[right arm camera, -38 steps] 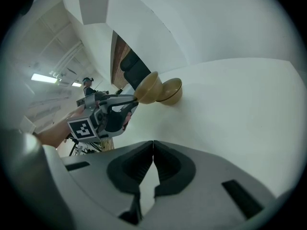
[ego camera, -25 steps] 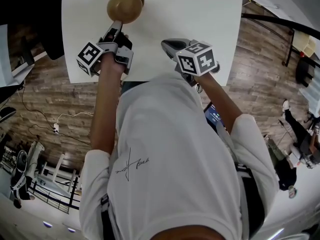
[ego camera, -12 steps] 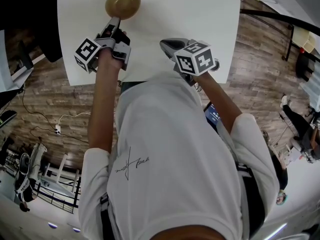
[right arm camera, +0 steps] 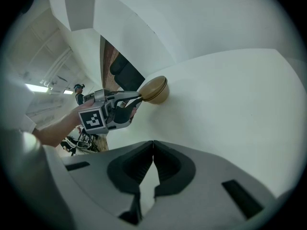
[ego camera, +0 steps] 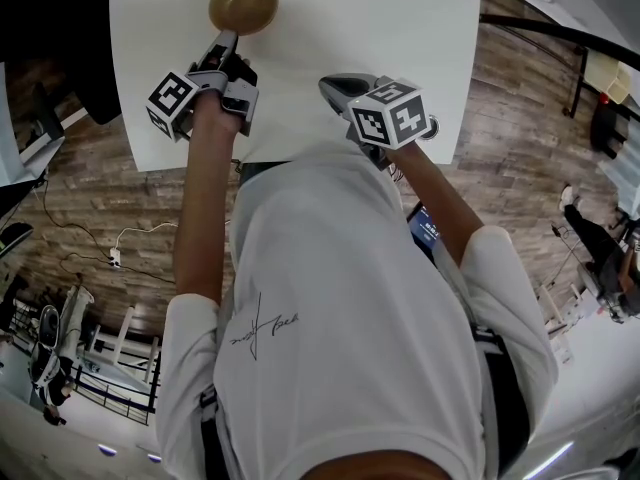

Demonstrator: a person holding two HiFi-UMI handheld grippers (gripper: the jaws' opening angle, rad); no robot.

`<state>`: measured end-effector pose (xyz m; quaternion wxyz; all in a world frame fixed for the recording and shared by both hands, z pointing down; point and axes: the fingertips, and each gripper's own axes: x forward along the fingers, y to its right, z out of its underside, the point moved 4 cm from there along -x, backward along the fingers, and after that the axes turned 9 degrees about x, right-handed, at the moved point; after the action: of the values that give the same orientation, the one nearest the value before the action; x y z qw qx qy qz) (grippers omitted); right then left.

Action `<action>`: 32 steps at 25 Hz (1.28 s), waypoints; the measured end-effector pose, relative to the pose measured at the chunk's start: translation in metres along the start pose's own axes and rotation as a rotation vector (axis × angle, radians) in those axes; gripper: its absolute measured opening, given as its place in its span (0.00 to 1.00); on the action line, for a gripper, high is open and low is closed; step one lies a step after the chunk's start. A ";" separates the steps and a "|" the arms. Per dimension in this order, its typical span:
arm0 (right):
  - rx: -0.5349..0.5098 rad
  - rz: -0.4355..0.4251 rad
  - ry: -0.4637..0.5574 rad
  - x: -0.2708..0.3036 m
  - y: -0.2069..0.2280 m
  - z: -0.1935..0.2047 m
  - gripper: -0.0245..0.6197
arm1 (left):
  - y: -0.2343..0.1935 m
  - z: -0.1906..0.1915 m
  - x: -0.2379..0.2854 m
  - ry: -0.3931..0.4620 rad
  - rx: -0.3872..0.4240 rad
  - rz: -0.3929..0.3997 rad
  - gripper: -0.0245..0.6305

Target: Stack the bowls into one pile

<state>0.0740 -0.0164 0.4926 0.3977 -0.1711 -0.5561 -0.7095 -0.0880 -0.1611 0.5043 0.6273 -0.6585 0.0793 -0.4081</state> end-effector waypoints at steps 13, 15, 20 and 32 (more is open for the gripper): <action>0.000 -0.001 0.001 -0.001 0.001 -0.002 0.05 | 0.001 -0.002 -0.002 0.019 0.021 -0.020 0.11; 0.001 -0.002 0.001 -0.001 0.001 -0.001 0.05 | 0.000 -0.003 -0.004 0.026 0.029 -0.031 0.14; 0.000 -0.005 0.002 -0.002 0.002 -0.003 0.05 | 0.001 -0.002 -0.004 0.024 0.034 -0.028 0.16; -0.031 -0.010 -0.005 -0.001 0.001 -0.006 0.05 | -0.012 0.008 -0.017 0.030 0.026 -0.048 0.16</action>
<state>0.0762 -0.0219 0.4904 0.3901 -0.1760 -0.5469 -0.7196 -0.0991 -0.1424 0.5084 0.6247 -0.6458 0.0672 -0.4338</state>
